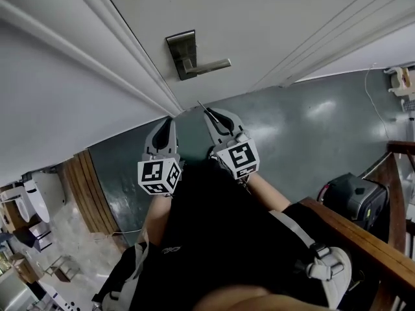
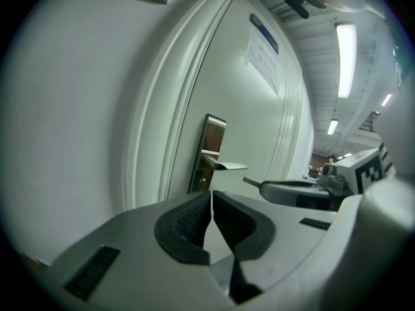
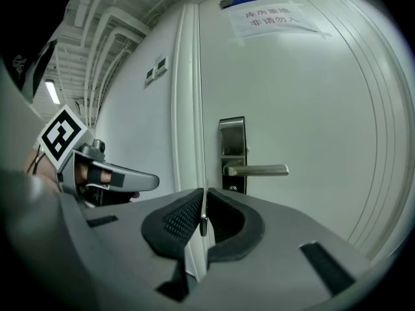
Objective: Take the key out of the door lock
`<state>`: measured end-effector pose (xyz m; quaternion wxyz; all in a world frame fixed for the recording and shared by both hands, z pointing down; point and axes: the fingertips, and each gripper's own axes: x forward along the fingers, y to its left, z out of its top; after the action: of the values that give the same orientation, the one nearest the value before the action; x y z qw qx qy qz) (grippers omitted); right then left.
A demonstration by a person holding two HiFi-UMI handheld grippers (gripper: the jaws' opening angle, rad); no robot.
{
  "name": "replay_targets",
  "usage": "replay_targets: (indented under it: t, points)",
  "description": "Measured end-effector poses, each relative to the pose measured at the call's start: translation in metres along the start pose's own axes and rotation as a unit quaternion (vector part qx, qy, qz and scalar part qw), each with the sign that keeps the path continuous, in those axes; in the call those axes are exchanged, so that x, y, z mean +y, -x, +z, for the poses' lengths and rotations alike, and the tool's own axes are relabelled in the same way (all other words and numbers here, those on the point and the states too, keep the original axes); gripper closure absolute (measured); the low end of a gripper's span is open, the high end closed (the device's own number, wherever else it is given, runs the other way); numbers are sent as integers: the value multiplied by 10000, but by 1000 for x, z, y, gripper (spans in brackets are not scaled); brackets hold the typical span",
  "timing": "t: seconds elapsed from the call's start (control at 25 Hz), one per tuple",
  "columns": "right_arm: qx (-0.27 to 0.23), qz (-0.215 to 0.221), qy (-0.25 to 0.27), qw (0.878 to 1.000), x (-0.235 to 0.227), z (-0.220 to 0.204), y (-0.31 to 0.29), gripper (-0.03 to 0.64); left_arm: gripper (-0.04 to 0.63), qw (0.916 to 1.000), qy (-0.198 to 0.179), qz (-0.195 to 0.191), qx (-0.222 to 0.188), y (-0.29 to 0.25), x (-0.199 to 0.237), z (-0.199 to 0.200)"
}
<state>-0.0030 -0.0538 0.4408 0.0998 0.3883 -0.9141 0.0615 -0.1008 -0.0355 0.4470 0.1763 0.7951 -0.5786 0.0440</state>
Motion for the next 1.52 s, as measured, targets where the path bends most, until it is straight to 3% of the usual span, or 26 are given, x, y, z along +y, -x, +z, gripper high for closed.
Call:
replay_targets:
  t: [0.48,0.72,1.52]
  points:
    - [-939,-451,226,9943,8,94,-12,586,566,9936,-427,-215,-1027,27,21,91]
    - [-1204,-516,408,9905,12,119,-11,586,566,9878,-541,-238,-1444,36,20,125]
    - [-1328,-539,437,9887,15,125,1,586,566,9849,-635,-287,-1587,43,7,132]
